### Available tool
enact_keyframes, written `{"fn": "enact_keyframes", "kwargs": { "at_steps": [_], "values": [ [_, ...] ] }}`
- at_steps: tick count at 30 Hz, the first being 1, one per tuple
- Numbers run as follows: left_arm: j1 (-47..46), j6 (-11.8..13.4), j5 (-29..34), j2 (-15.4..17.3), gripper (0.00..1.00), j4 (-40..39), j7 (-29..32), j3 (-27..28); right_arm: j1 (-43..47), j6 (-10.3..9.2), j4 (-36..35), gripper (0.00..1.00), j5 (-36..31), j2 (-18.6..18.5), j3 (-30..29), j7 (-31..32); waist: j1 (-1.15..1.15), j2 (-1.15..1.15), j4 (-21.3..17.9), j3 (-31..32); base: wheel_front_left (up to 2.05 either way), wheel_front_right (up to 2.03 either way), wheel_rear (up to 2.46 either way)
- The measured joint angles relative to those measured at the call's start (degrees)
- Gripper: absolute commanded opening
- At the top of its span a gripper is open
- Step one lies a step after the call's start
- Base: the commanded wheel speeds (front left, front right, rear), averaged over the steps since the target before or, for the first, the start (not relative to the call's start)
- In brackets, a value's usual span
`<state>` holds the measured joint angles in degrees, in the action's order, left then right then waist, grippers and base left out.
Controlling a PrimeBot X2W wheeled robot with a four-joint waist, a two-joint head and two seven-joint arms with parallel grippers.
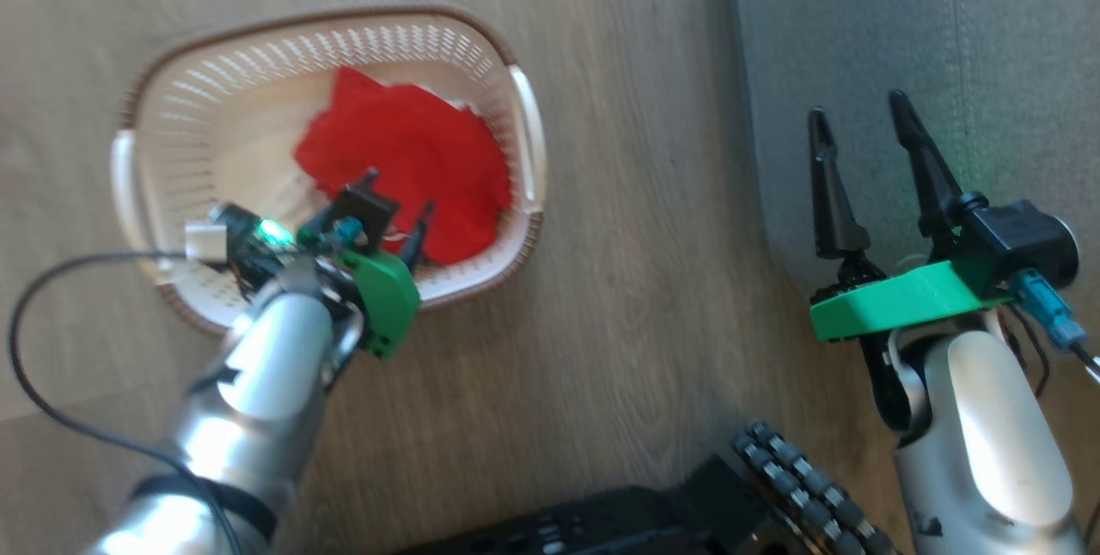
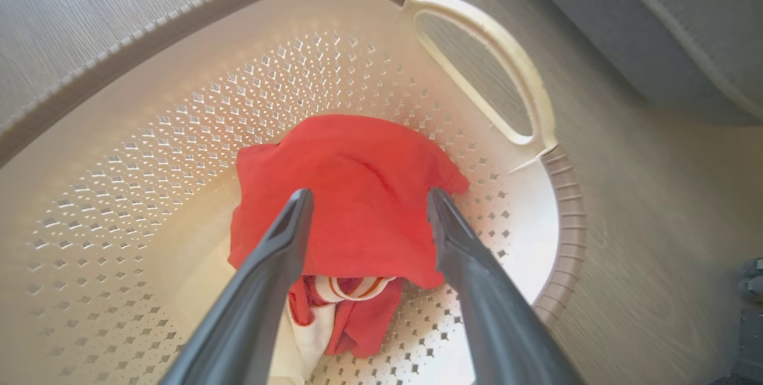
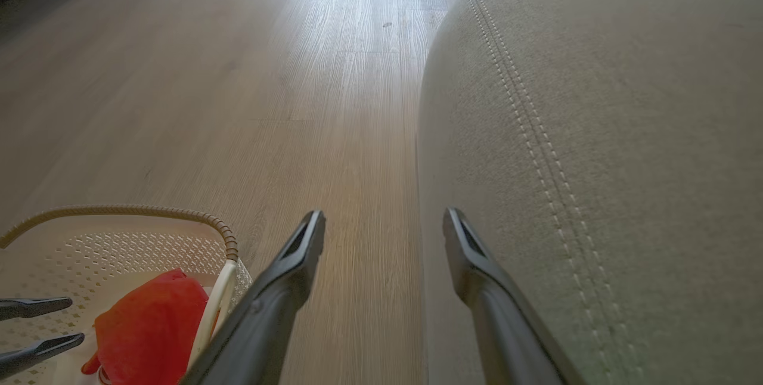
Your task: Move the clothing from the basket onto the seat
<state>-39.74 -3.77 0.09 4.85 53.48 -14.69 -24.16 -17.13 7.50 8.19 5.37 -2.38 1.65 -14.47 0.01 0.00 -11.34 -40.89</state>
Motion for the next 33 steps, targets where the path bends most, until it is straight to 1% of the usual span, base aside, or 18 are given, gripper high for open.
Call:
{"fn": "enact_keyframes", "kwargs": {
  "at_steps": [3, 5, 7, 11, 14, 16, 19, 21, 26, 28, 33],
  "values": [
    [-4.1, 0.5, 1.1, 1.2, 1.00, 3.9, 0.0, -0.3, -1.0, 0.01, -0.6, 1.00, 1.9, 0.1, 0.8, 0.0, 0.00, 0.00, -2.1, -3.0, 0.00, 0.00, 0.00],
    [-6.4, 1.5, 1.2, 2.2, 1.00, 5.7, 0.0, -0.2, -1.5, 0.00, -1.1, 1.00, 4.0, 0.0, 1.3, 0.0, 0.00, 0.00, -3.5, -4.7, 0.00, 0.00, 0.00],
    [-8.7, 1.7, 2.1, 2.6, 1.00, 8.1, 0.0, -0.8, -1.6, 0.00, -1.7, 1.00, 4.4, 0.0, 1.7, 0.0, 0.00, 0.00, -4.8, -6.4, 0.00, 0.00, 0.00],
    [-12.2, 3.0, 2.3, 3.5, 1.00, 12.9, 0.0, -1.1, -2.2, 0.00, -1.9, 1.00, 4.8, 0.1, 2.9, -0.1, 0.00, 0.00, -7.0, -9.3, 0.00, 0.00, 0.00],
    [-14.1, 3.6, 2.6, 4.3, 1.00, 15.3, 0.0, -1.6, -2.2, 0.00, -2.3, 1.00, 6.3, 0.1, 3.2, -0.1, 0.00, 0.00, -8.2, -10.8, 0.00, 0.00, 0.00],
    [-15.7, 5.3, 3.0, 4.9, 1.00, 17.7, 0.8, -1.7, -2.2, 0.00, -2.5, 1.00, 6.8, 0.1, 3.7, -0.1, -0.01, 0.00, -8.8, -11.6, 0.00, 0.00, 0.00],
    [-17.7, 7.7, 3.0, 6.2, 1.00, 19.1, 1.7, -1.7, -2.1, 0.00, -2.9, 1.00, 7.3, 0.1, 4.4, -0.1, -0.01, 0.00, -9.4, -12.5, 0.00, 0.00, 0.00],
    [-18.7, 8.3, 3.5, 6.7, 1.00, 19.7, 3.4, -1.8, -2.1, 0.00, -3.2, 1.00, 7.7, 0.1, 4.5, -0.2, -0.01, 0.00, -9.7, -13.0, 0.00, 0.00, 0.00],
    [-19.0, 7.9, 3.4, 6.8, 1.00, 20.0, 9.2, -2.1, -2.1, 0.00, -3.4, 1.00, 8.2, 0.1, 4.7, -0.2, -0.01, 0.00, -9.8, -13.6, 0.00, 0.00, 0.00],
    [-19.0, 6.6, 3.4, 6.9, 1.00, 20.1, 11.4, -2.4, -2.1, 0.00, -3.6, 1.00, 8.3, 0.1, 4.8, -0.2, -0.01, 0.00, -9.7, -13.8, 0.00, 0.00, 0.00],
    [-19.2, 5.4, 3.4, 6.9, 1.00, 20.1, 15.3, -3.5, -2.1, -0.04, -3.9, 1.00, 8.2, 0.1, 4.9, -0.2, -0.01, 0.00, -9.4, -14.3, 0.00, 0.00, 0.00]
  ]
}}
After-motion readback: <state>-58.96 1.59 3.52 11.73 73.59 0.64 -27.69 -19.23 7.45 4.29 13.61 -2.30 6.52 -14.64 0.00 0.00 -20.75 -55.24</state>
